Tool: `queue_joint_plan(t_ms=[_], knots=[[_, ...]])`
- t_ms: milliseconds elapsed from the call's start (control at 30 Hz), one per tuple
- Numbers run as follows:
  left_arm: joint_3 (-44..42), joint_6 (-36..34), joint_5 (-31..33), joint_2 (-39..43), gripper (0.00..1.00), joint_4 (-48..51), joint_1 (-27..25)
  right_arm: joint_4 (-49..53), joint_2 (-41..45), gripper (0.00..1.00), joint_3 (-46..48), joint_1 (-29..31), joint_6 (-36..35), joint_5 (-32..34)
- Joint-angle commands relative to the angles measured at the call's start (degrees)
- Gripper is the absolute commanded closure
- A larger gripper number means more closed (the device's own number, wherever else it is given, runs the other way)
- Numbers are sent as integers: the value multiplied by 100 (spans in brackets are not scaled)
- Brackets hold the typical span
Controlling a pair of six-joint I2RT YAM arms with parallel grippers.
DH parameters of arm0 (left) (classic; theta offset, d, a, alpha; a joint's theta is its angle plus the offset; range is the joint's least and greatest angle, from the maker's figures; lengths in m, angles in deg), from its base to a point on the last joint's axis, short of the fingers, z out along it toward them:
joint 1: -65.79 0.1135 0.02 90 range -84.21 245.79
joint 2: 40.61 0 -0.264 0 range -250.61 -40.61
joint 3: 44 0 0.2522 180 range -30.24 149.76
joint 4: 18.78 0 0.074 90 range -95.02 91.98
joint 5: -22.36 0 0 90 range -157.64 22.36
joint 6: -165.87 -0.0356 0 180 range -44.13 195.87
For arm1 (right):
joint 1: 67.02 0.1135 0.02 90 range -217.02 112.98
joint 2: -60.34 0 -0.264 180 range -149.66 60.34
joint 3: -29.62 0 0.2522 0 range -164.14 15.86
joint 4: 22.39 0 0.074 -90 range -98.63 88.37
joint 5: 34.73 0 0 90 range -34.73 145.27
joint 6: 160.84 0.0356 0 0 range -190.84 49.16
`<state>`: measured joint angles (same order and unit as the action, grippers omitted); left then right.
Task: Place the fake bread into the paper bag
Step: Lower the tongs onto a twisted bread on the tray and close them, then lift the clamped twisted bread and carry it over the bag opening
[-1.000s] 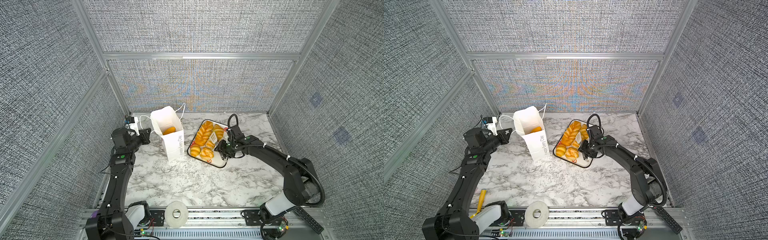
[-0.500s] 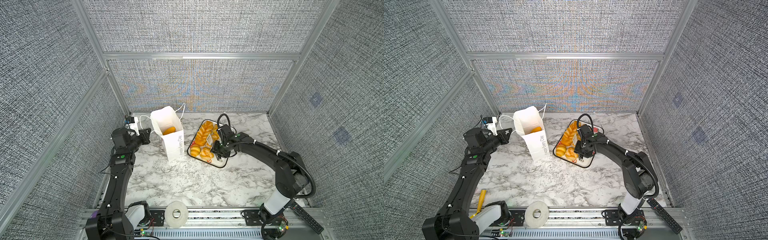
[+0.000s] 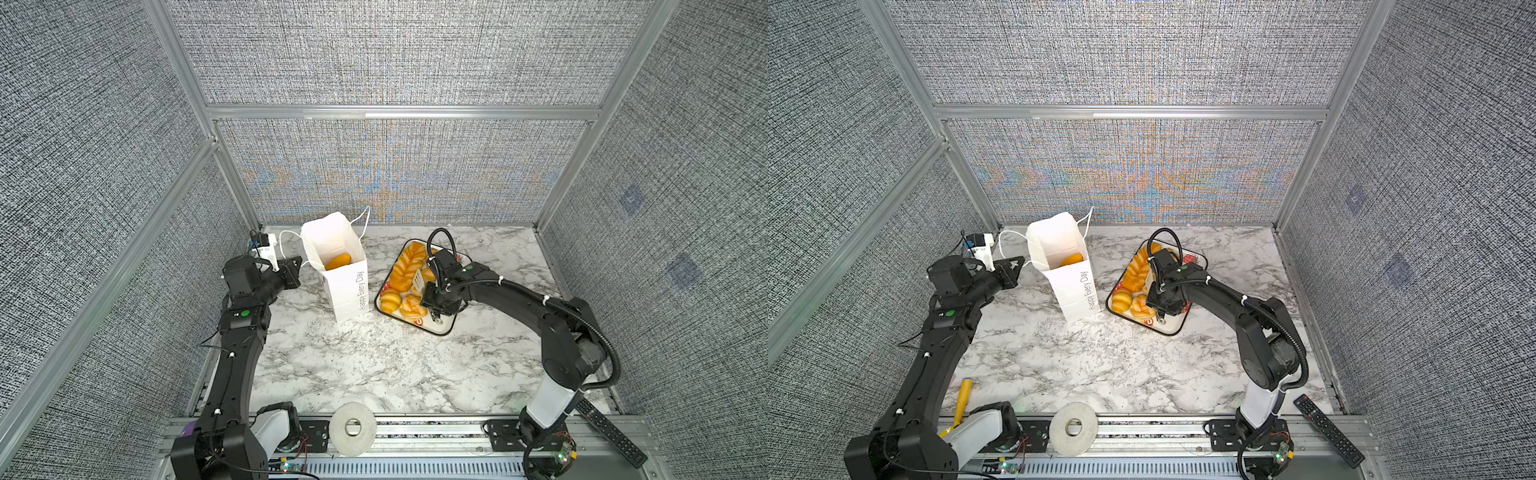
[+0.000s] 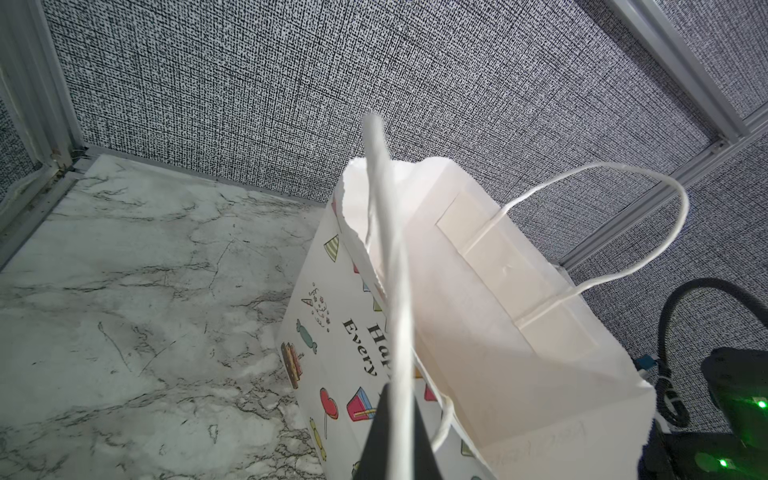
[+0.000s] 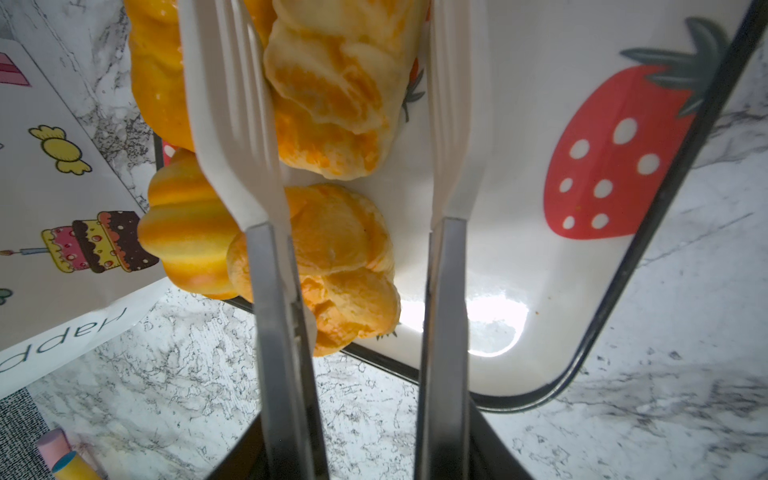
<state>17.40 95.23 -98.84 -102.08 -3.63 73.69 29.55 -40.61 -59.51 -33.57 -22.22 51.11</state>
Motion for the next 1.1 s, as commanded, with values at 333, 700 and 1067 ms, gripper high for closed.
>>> queue_joint_plan(t_ms=[333, 700, 1067], knots=[[11, -41, -9, -5, 100, -60, 1, 4, 169, 72, 67, 3, -42, 52], [9, -37, -11, -23, 100, -68, 0, 198, 673, 74, 137, -80, -139, 254], [0, -36, -23, -41, 100, -69, 1, -280, 1607, 74, 313, -146, -293, 249]])
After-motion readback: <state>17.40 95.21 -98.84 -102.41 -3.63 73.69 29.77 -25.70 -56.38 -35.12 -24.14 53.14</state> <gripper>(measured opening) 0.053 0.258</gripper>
